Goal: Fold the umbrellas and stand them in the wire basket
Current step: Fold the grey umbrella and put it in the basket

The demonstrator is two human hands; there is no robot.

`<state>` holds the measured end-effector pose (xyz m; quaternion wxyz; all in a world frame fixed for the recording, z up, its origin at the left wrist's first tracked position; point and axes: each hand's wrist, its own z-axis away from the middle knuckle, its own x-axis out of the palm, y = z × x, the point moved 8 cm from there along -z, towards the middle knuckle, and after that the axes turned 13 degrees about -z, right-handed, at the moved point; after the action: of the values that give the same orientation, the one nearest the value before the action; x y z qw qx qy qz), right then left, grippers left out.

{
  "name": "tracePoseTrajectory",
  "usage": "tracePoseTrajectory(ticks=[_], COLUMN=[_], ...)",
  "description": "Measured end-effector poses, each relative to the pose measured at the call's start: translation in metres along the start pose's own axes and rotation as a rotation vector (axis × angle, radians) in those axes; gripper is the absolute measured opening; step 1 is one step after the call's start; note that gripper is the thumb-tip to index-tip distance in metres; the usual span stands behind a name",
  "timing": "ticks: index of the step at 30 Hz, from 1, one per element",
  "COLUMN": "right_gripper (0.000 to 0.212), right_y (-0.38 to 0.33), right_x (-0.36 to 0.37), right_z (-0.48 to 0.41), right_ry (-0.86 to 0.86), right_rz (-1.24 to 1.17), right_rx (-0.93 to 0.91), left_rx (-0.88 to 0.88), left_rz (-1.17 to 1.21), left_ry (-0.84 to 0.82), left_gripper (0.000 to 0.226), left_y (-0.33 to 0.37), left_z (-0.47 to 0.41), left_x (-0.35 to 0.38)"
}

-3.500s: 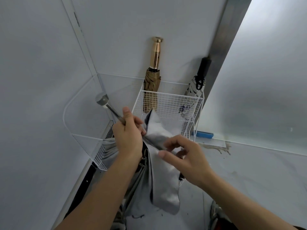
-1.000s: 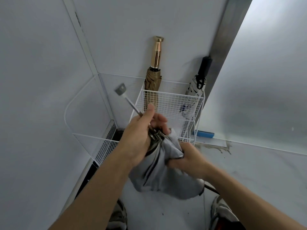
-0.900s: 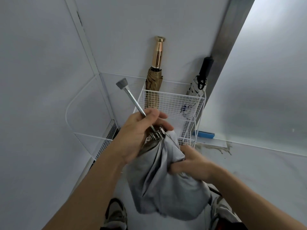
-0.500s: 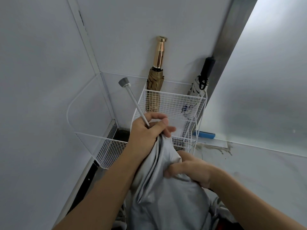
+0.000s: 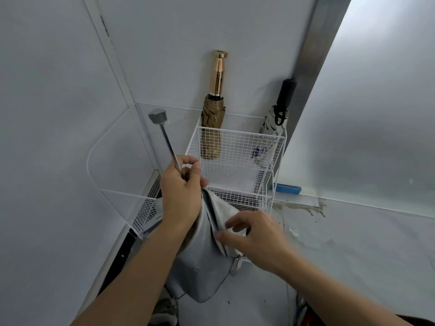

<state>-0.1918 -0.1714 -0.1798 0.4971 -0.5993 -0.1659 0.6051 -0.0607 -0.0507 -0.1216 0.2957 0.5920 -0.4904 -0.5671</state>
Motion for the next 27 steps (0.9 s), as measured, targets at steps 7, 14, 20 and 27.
tracePoseTrajectory(ticks=[7, 14, 20, 27], right_gripper=[0.015, 0.047, 0.029, 0.023], right_y=[0.027, 0.016, 0.023, 0.024], right_x=[-0.074, -0.056, -0.059, -0.081], right_z=[-0.024, -0.017, -0.02, -0.026], right_ry=[0.13, -0.111, -0.004, 0.122], right_rz=[-0.535, -0.736, -0.336, -0.762], right_rx=[0.164, 0.112, 0.011, 0.0], left_rx=[0.03, -0.042, -0.059, -0.105], left_rz=[-0.13, -0.113, -0.102, -0.009], left_ry=[-0.281, -0.343, -0.428, -0.496], left_gripper=[0.012, 0.01, 0.01, 0.013], left_y=[-0.003, -0.013, -0.015, -0.019], left_z=[-0.002, -0.006, -0.011, -0.012], left_x=[0.014, 0.016, 0.013, 0.009])
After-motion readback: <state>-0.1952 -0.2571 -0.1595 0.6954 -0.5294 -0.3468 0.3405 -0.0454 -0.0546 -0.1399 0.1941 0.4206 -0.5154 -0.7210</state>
